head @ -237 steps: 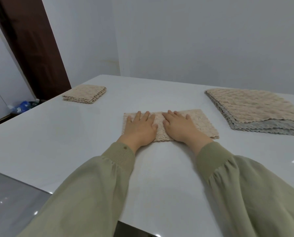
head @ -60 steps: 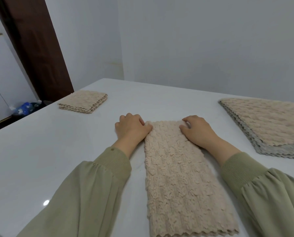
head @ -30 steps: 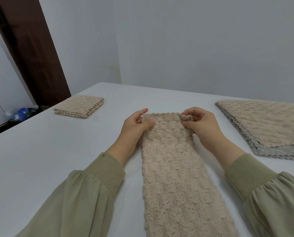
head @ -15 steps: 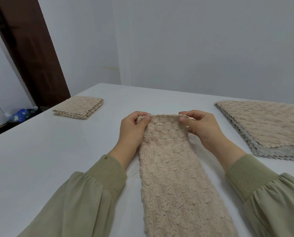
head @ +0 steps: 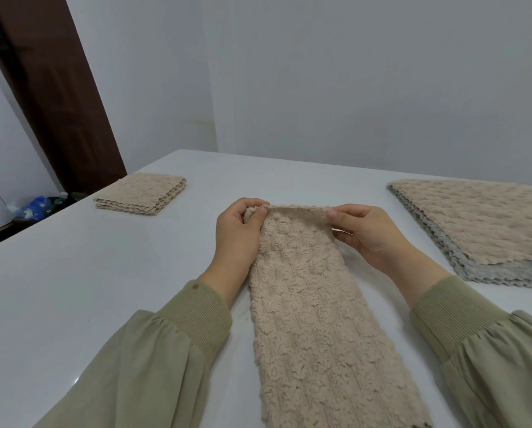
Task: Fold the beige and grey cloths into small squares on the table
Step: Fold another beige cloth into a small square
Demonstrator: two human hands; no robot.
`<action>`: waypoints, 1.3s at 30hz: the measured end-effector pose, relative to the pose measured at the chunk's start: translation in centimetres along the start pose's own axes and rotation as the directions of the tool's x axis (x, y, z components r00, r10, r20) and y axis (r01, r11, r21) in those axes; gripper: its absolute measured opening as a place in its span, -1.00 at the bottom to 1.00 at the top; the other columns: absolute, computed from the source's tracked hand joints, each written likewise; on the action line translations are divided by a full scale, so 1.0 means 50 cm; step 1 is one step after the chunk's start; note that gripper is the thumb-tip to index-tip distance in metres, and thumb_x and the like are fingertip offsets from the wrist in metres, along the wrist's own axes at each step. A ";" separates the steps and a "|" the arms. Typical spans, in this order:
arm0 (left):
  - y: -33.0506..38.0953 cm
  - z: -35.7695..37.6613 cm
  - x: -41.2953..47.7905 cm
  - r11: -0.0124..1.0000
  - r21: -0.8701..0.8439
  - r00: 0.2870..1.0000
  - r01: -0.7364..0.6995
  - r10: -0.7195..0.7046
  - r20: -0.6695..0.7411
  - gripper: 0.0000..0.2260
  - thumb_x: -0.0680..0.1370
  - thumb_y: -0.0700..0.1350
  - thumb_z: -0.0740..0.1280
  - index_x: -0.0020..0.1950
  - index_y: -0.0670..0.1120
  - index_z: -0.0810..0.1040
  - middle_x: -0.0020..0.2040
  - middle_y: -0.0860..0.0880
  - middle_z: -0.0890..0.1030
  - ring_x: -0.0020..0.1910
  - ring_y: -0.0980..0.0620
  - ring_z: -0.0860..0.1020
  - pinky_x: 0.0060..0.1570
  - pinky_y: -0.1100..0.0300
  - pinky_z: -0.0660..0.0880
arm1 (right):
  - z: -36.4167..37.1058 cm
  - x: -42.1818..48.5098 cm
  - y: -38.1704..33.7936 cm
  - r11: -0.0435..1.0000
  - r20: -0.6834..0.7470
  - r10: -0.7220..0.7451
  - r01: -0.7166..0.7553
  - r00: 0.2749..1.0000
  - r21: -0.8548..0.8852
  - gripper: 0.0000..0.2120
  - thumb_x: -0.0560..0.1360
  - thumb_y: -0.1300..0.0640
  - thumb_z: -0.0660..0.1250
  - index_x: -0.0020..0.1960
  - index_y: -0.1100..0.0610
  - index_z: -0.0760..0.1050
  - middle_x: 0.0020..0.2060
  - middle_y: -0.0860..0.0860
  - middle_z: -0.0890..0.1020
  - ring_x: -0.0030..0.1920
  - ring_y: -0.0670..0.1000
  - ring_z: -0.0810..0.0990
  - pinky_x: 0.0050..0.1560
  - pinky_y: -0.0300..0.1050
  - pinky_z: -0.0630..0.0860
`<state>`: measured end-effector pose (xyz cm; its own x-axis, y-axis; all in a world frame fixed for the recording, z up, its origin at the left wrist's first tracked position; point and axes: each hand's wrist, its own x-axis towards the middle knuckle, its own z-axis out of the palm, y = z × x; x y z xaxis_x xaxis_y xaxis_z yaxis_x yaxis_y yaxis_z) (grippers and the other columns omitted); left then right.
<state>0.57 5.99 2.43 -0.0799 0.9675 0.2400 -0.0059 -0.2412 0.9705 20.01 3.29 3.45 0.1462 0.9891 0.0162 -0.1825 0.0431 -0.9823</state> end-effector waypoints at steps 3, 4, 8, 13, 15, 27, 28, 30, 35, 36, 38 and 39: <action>0.002 0.000 -0.002 1.000 -0.002 1.000 -0.013 0.013 0.012 -0.80 0.54 -0.24 0.33 -0.19 0.04 0.60 -0.11 0.02 0.64 0.00 -0.02 0.60 0.13 -0.04 0.53 | 0.004 0.000 -0.003 1.000 -0.055 0.005 -0.007 0.998 -0.026 -0.95 0.44 0.32 0.37 -0.20 0.25 0.59 -0.35 0.06 0.63 -0.32 -0.03 0.60 -0.32 -0.27 0.55; 0.002 0.000 -0.002 1.000 -0.005 1.000 -0.017 0.017 0.014 -0.80 0.54 -0.24 0.33 -0.19 0.05 0.60 -0.12 0.02 0.65 0.00 -0.03 0.60 0.13 -0.05 0.53 | 0.006 0.000 -0.005 0.999 -0.072 0.005 -0.008 0.997 -0.046 -0.95 0.43 0.32 0.38 -0.20 0.24 0.59 -0.35 0.05 0.62 -0.32 -0.03 0.60 -0.31 -0.27 0.55; 0.004 -0.003 -0.001 0.999 0.014 0.999 -0.043 0.043 0.016 -0.76 0.54 -0.25 0.32 -0.20 0.07 0.61 -0.13 0.04 0.64 -0.02 0.00 0.59 0.12 -0.01 0.53 | 0.013 -0.002 -0.016 0.992 -0.110 -0.006 -0.007 0.994 -0.122 -0.91 0.40 0.37 0.42 -0.21 0.21 0.59 -0.31 0.04 0.61 -0.29 -0.05 0.59 -0.24 -0.27 0.56; 0.024 -0.015 0.005 0.993 0.056 0.986 -0.099 0.090 0.140 -0.73 0.50 -0.33 0.32 -0.18 0.05 0.62 -0.14 0.08 0.63 -0.10 0.18 0.57 -0.12 0.35 0.49 | 0.015 -0.004 -0.034 0.976 -0.142 -0.115 0.085 0.983 -0.202 -0.87 0.38 0.39 0.43 -0.24 0.18 0.61 -0.32 0.06 0.62 -0.32 -0.07 0.58 -0.29 -0.31 0.52; 0.033 -0.021 0.008 0.987 0.101 0.977 -0.123 0.103 0.184 -0.79 0.49 -0.30 0.35 -0.17 0.01 0.63 -0.20 0.11 0.61 -0.23 0.31 0.52 -0.22 0.46 0.41 | 0.015 -0.006 -0.039 0.960 -0.140 -0.166 0.128 0.976 -0.249 -0.85 0.37 0.40 0.44 -0.24 0.17 0.61 -0.32 0.04 0.63 -0.32 -0.10 0.59 -0.28 -0.31 0.53; 0.035 -0.039 0.023 0.938 0.321 0.979 -0.130 0.070 0.192 -0.87 0.44 -0.20 0.46 -0.27 -0.03 0.57 -0.34 0.00 0.52 -0.37 0.13 0.39 -0.36 0.40 0.33 | 0.018 -0.015 -0.064 0.888 -0.092 -0.309 0.253 0.947 -0.385 -0.80 0.34 0.42 0.46 -0.28 0.14 0.62 -0.32 0.02 0.66 -0.31 -0.14 0.62 -0.20 -0.32 0.54; 0.035 -0.041 0.025 0.935 0.329 0.978 -0.132 0.069 0.194 -0.86 0.43 -0.21 0.47 -0.28 -0.04 0.57 -0.33 -0.04 0.53 -0.37 0.10 0.40 -0.34 0.36 0.34 | 0.018 -0.014 -0.065 0.882 -0.107 -0.320 0.255 0.941 -0.396 -0.80 0.34 0.41 0.46 -0.29 0.13 0.62 -0.33 0.00 0.66 -0.30 -0.12 0.63 -0.19 -0.30 0.56; 0.032 -0.043 0.027 0.929 0.345 0.978 -0.136 0.069 0.197 -0.85 0.42 -0.22 0.48 -0.29 -0.04 0.57 -0.35 -0.04 0.51 -0.39 0.11 0.38 -0.35 0.38 0.33 | 0.021 -0.015 -0.065 0.868 -0.147 -0.347 0.258 0.926 -0.425 -0.80 0.35 0.39 0.46 -0.30 0.12 0.61 -0.32 0.00 0.66 -0.29 -0.07 0.62 -0.17 -0.25 0.58; 0.030 -0.041 0.029 0.937 0.332 0.980 -0.105 0.041 0.194 -0.85 0.41 -0.26 0.48 -0.29 -0.06 0.57 -0.38 0.02 0.47 -0.40 0.14 0.37 -0.38 0.45 0.32 | 0.041 -0.022 -0.061 0.851 -0.183 -0.383 0.269 0.906 -0.450 -0.82 0.37 0.37 0.45 -0.28 0.11 0.61 -0.29 0.01 0.65 -0.26 -0.08 0.61 -0.19 -0.35 0.53; 0.033 -0.042 0.028 0.945 0.317 0.982 -0.085 0.025 0.188 -0.85 0.41 -0.26 0.48 -0.29 -0.06 0.57 -0.39 0.03 0.46 -0.40 0.14 0.38 -0.37 0.44 0.34 | 0.045 -0.025 -0.063 0.856 -0.190 -0.382 0.269 0.904 -0.441 -0.82 0.37 0.37 0.45 -0.28 0.10 0.61 -0.29 0.01 0.65 -0.25 -0.09 0.61 -0.18 -0.36 0.52; 0.050 -0.046 0.029 0.956 0.287 0.982 -0.052 -0.002 0.187 -0.87 0.41 -0.24 0.48 -0.28 -0.07 0.60 -0.38 0.02 0.49 -0.37 0.11 0.42 -0.28 0.35 0.38 | 0.056 -0.031 -0.072 0.865 -0.207 -0.382 0.270 0.900 -0.424 -0.82 0.37 0.36 0.45 -0.28 0.09 0.61 -0.30 0.00 0.65 -0.26 -0.11 0.60 -0.20 -0.40 0.51; 0.063 -0.048 0.027 0.956 0.289 0.981 -0.046 -0.011 0.194 -0.89 0.42 -0.22 0.48 -0.26 -0.06 0.62 -0.36 0.01 0.53 -0.34 0.10 0.46 -0.25 0.32 0.40 | 0.063 -0.034 -0.079 0.868 -0.212 -0.382 0.270 0.900 -0.418 -0.81 0.38 0.35 0.45 -0.28 0.09 0.61 -0.30 -0.01 0.64 -0.27 -0.12 0.59 -0.21 -0.40 0.50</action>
<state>-1.94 6.38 5.74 0.1148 0.9665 0.2296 0.2862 -0.2535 0.9240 17.43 1.87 7.89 0.4069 0.8437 0.3501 0.2873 0.2455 -0.9258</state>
